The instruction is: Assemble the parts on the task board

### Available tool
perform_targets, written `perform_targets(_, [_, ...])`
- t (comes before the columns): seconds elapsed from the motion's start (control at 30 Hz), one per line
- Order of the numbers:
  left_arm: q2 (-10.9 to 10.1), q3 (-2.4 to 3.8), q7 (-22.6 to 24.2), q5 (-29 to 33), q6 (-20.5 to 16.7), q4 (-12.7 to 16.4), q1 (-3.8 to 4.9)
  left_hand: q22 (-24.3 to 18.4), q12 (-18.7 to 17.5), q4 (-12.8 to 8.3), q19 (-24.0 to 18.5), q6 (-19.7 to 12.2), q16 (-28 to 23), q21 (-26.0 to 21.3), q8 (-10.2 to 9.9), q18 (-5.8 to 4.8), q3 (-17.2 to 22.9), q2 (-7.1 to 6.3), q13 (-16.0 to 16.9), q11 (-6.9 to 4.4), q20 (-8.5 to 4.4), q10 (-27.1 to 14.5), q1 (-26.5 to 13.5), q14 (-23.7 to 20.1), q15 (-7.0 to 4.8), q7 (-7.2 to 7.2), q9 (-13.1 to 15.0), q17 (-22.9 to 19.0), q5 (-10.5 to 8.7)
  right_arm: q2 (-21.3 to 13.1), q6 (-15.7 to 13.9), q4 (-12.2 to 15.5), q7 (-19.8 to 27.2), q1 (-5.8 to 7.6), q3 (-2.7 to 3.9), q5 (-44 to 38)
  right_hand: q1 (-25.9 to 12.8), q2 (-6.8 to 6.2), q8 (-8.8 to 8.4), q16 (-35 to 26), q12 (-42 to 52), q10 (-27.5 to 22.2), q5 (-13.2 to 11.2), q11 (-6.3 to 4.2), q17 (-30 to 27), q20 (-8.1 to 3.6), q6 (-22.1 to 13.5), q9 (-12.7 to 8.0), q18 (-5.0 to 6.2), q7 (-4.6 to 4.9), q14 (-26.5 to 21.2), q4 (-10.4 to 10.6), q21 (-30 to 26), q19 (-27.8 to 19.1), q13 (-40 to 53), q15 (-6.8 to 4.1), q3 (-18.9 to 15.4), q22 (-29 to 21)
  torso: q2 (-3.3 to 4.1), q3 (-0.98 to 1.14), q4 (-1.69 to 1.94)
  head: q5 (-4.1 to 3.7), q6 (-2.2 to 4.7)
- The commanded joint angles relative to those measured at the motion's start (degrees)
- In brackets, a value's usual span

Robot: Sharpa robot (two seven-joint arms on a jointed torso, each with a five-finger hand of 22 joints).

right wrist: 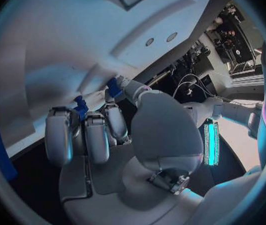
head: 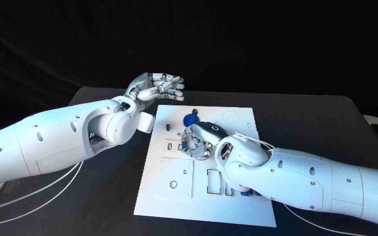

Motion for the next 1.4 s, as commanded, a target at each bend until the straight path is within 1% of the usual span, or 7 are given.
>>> perform_targets(0.03, [0.06, 0.04, 0.23, -0.19, 0.77, 0.06, 0.05, 0.07, -0.34, -0.05, 0.03, 0.25, 0.32, 0.35, -0.28, 0.61, 0.2, -0.1, 0.04, 0.16, 0.09, 0.13, -0.34, -0.37, 0.0, 0.17, -0.09, 0.06, -0.14, -0.32, 1.96, 0.04, -1.01, -0.34, -0.27, -1.18, -0.3, -0.79, 0.17, 0.05, -0.28, -0.23, -0.31, -0.05, 10.41, -0.09, -0.16, 0.0, -0.22, 0.07, 5.0, -0.16, -0.36, -0.11, -0.07, -0.21, -0.34, 6.36, 0.04, 0.04, 0.04, 0.12, -0.07])
perform_targets(0.53, [0.04, 0.04, 0.16, -0.19, 0.85, -0.03, 0.05, 0.07, -0.34, -0.05, 0.03, 0.25, 0.32, 0.35, -0.28, 0.61, 0.2, -0.1, 0.04, 0.16, 0.09, 0.13, -0.34, -0.37, 0.0, 0.17, -0.09, 0.06, -0.14, -0.89, 1.29, 0.64, -1.59, -0.42, -0.27, -2.44, -0.58, -1.12, 0.21, 0.03, -0.33, -0.28, -0.45, 0.04, 10.34, -0.05, -0.28, -0.01, -0.21, 0.15, 4.98, -0.05, -0.43, -0.15, -0.11, -0.14, -0.54, 6.32, 0.0, -0.03, 0.01, 0.24, -0.14])
perform_targets(0.73, [0.04, 0.03, 0.09, -0.19, 0.9, -0.04, 0.05, 0.07, -0.34, -0.05, 0.03, 0.25, 0.32, 0.35, -0.28, 0.61, 0.2, -0.1, 0.04, 0.16, 0.09, 0.13, -0.34, -0.37, 0.0, 0.17, -0.09, 0.06, -0.14, -0.89, 0.78, 0.71, -1.69, -0.45, -0.27, -2.79, -1.03, -1.7, 0.15, -0.01, -0.5, -0.48, -0.6, 0.15, 10.24, 0.03, -0.63, -0.08, -0.19, 0.28, 4.96, 0.12, -0.55, -0.21, -0.3, -0.05, -0.91, 6.26, 0.0, -0.03, 0.02, 0.23, -0.13])
perform_targets(0.83, [0.03, 0.03, 0.05, -0.19, 0.9, -0.06, 0.05, 0.11, -0.38, -0.07, -0.12, 0.2, 0.38, 0.42, -0.35, 0.59, 0.21, -0.11, 0.02, 0.2, 0.11, 0.0, -0.42, -0.54, 0.05, 0.21, -0.1, 0.21, -0.13, -0.88, 0.43, 0.71, -1.63, -0.46, -0.27, -2.89, -1.59, -2.51, -0.32, -0.07, -0.9, -0.96, -0.55, 0.46, 10.07, 0.2, -1.71, -0.33, -0.13, 0.65, 4.92, 0.38, -0.85, -0.38, -0.76, 0.19, -1.48, 6.07, 0.01, -0.03, 0.03, 0.23, -0.1])
perform_targets(0.97, [0.03, 0.03, -0.01, -0.19, 0.94, -0.07, 0.05, 0.11, -0.38, -0.07, -0.12, 0.2, 0.38, 0.42, -0.35, 0.59, 0.21, -0.11, 0.02, 0.2, 0.11, 0.0, -0.42, -0.54, 0.05, 0.21, -0.1, 0.21, -0.13, -0.84, 0.05, 0.67, -1.32, -0.46, -0.27, -2.95, -1.71, -2.97, -0.78, -0.13, -1.18, -1.34, -0.44, 0.75, 9.9, 0.37, -2.69, -0.57, -0.07, 0.98, 4.88, 0.46, -1.12, -0.55, -1.08, 0.42, -1.86, 5.88, 0.0, -0.05, 0.01, 0.17, -0.05])
perform_targets(1.1, [0.05, 0.03, -0.12, -0.19, 1.04, -0.07, 0.05, 0.11, -0.38, -0.07, -0.12, 0.2, 0.38, 0.42, -0.35, 0.59, 0.21, -0.11, 0.02, 0.2, 0.11, 0.0, -0.42, -0.54, 0.05, 0.21, -0.1, 0.21, -0.13, -0.78, -0.13, 0.61, -0.9, -0.46, -0.27, -2.98, -1.66, -3.24, -1.5, -0.21, -1.9, -2.21, -0.53, 1.13, 9.69, 0.67, -4.01, -0.93, 0.0, 1.41, 4.82, 0.57, -1.45, -0.75, -1.95, 0.75, -2.25, 5.67, 0.02, -0.04, 0.01, 0.24, -0.05])
perform_targets(1.4, [0.04, 0.03, -0.29, -0.19, 1.06, -0.08, 0.05, 0.13, -0.39, -0.07, -0.17, 0.16, 0.41, 0.45, -0.39, 0.59, 0.2, -0.13, 0.02, 0.22, 0.11, -0.05, -0.47, -0.6, 0.06, 0.23, -0.11, 0.26, -0.14, -0.74, -0.7, 0.54, -0.29, -0.46, -0.27, -3.0, -1.7, -3.49, -1.95, -0.23, -2.11, -2.51, -0.77, 1.37, 9.63, 0.87, -4.73, -1.16, 0.05, 1.64, 4.8, 0.69, -1.65, -0.87, -2.19, 0.97, -2.65, 5.55, 0.01, -0.03, 0.02, 0.1, 0.04])
